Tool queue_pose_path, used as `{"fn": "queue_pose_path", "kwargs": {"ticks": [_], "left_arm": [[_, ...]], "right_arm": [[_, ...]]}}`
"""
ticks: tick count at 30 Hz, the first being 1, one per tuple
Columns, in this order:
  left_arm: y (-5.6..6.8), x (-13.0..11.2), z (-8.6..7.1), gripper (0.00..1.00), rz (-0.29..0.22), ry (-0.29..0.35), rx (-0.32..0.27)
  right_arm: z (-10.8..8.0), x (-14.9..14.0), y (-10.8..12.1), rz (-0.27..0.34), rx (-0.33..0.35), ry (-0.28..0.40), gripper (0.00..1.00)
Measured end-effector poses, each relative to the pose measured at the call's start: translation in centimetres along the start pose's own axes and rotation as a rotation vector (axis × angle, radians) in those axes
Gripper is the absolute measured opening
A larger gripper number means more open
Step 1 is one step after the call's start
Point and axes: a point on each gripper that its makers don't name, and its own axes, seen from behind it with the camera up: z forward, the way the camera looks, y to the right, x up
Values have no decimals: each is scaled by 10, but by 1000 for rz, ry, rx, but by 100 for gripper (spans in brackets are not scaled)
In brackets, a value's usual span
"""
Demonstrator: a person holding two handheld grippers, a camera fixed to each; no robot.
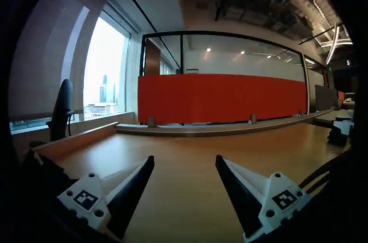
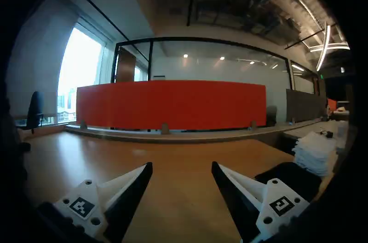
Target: Fold towel
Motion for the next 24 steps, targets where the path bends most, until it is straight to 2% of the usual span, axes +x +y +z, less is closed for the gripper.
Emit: {"fn": "queue_pose_path", "kwargs": {"ticks": [24], "left_arm": [[0, 0, 1, 99, 0, 0, 0]], "right_arm": [[-2, 1, -3, 3, 17, -1, 99]]}}
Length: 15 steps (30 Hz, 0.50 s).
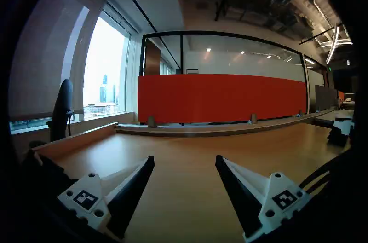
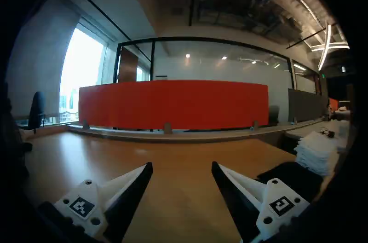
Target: Fold towel
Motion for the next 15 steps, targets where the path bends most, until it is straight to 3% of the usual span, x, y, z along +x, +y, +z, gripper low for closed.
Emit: {"fn": "queue_pose_path", "kwargs": {"ticks": [15], "left_arm": [[0, 1, -1, 99, 0, -1, 0]], "right_arm": [[0, -1, 0, 0, -1, 0, 99]]}}
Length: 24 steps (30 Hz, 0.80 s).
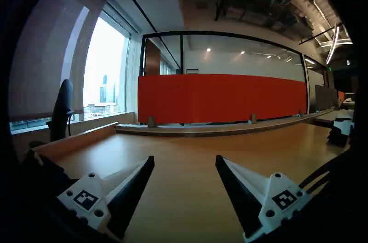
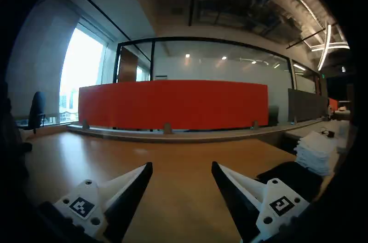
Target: Fold towel
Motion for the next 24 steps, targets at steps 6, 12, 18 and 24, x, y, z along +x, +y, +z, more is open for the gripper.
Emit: {"fn": "queue_pose_path", "kwargs": {"ticks": [6, 12, 18, 24], "left_arm": [[0, 1, -1, 99, 0, 0, 0], [0, 4, -2, 99, 0, -1, 0], [-1, 7, -3, 99, 1, -2, 0], [-3, 10, -4, 99, 1, -3, 0]], "right_arm": [[0, 1, 0, 0, 0, 0, 99], [0, 1, 0, 0, 0, 0, 99], [0, 0, 0, 0, 0, 0, 100], [0, 1, 0, 0, 0, 0, 100]]}}
